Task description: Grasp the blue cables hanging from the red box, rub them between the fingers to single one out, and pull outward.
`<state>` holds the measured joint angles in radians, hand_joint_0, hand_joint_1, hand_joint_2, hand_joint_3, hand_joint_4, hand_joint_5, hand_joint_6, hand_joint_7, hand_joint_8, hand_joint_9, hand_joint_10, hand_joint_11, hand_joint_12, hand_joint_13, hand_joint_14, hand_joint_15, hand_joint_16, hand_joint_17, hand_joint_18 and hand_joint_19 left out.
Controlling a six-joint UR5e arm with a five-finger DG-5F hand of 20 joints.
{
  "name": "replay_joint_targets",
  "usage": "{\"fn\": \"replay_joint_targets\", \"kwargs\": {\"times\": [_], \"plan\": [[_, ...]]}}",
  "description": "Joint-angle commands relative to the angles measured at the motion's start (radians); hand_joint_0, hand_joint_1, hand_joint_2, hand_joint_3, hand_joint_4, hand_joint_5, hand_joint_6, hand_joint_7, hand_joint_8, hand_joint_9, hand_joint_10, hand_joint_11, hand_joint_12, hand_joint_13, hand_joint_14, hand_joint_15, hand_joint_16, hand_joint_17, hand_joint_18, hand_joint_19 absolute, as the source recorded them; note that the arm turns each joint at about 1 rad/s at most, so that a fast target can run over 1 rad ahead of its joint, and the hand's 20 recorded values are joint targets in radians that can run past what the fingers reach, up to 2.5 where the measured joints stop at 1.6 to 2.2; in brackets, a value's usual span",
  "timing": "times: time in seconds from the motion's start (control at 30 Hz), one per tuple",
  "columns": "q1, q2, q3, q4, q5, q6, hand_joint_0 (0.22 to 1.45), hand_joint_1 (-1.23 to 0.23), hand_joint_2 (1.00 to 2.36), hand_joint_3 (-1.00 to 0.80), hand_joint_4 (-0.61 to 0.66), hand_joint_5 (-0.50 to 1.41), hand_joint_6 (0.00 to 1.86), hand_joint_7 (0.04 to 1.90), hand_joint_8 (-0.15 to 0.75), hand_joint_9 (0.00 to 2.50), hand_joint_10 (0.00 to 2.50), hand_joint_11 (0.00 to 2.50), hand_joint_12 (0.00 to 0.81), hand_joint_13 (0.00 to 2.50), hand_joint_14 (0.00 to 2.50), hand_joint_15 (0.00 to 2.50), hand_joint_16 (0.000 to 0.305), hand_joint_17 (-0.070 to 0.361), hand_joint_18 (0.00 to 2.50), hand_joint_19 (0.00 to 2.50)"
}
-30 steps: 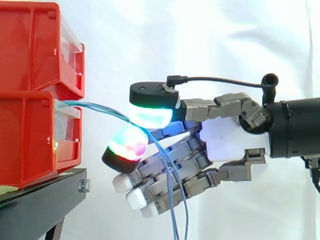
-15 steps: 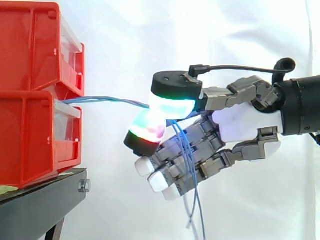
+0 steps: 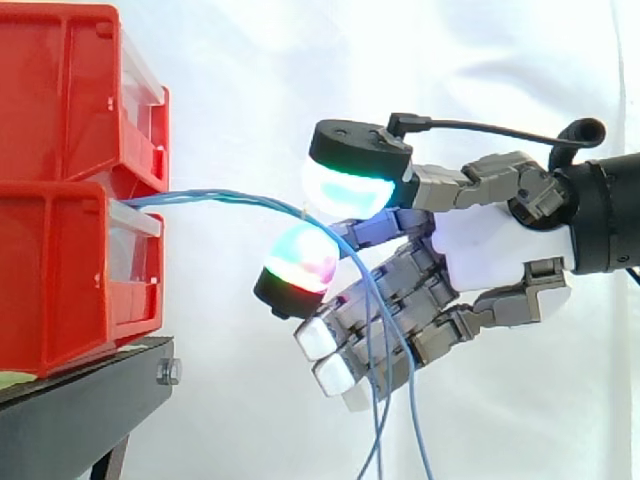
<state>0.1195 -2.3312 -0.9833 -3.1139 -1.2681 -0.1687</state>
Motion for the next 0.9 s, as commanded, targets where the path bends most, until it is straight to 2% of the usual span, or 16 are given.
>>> {"fn": "replay_joint_targets", "kwargs": {"times": [0.0, 0.1, 0.2, 0.27, 0.4, 0.53, 0.7, 0.87], "plan": [[-0.001, 0.001, 0.000, -0.008, -0.001, 0.000, 0.46, -0.63, 1.00, -0.50, 0.15, -0.14, 0.91, 0.86, 0.304, 0.91, 0.01, 0.50, 0.378, 0.84, 0.02, 0.45, 0.049, 0.110, 0.69, 0.34], [-0.001, 0.001, 0.000, -0.011, -0.001, 0.003, 0.47, -0.62, 1.00, -0.50, 0.15, -0.14, 0.91, 0.86, 0.302, 0.91, 0.01, 0.50, 0.375, 0.84, 0.02, 0.44, 0.049, 0.109, 0.69, 0.34], [-0.001, 0.000, 0.000, -0.012, -0.001, 0.005, 0.56, -0.60, 1.00, -0.50, 0.13, -0.15, 0.90, 0.89, 0.278, 0.89, 0.02, 0.50, 0.351, 0.81, 0.02, 0.45, 0.043, 0.098, 0.65, 0.37], [-0.003, 0.001, 0.000, -0.015, -0.001, 0.005, 0.63, -0.65, 1.00, -0.45, 0.10, -0.14, 0.90, 0.93, 0.275, 0.89, 0.01, 0.51, 0.343, 0.81, 0.02, 0.46, 0.042, 0.094, 0.64, 0.38], [-0.003, 0.016, 0.000, -0.025, 0.003, 0.000, 0.63, -0.72, 1.01, -0.31, 0.09, -0.15, 0.91, 0.95, 0.276, 0.86, 0.02, 0.51, 0.346, 0.81, 0.02, 0.46, 0.042, 0.095, 0.64, 0.37], [-0.001, 0.019, 0.000, -0.040, 0.003, 0.000, 0.65, -0.76, 1.01, -0.27, 0.05, -0.15, 0.92, 0.94, 0.275, 0.84, 0.01, 0.50, 0.346, 0.81, 0.02, 0.45, 0.042, 0.095, 0.64, 0.37], [0.002, 0.019, 0.000, -0.054, 0.001, 0.005, 0.75, -0.86, 1.01, -0.37, -0.06, -0.16, 0.94, 0.94, 0.261, 0.82, 0.02, 0.51, 0.335, 0.81, 0.02, 0.46, 0.041, 0.092, 0.67, 0.35], [0.003, 0.019, 0.000, -0.071, 0.001, 0.006, 0.78, -0.85, 1.00, -0.50, -0.09, -0.16, 0.94, 0.89, 0.252, 0.83, 0.02, 0.50, 0.328, 0.82, 0.02, 0.47, 0.040, 0.090, 0.69, 0.36]]}}
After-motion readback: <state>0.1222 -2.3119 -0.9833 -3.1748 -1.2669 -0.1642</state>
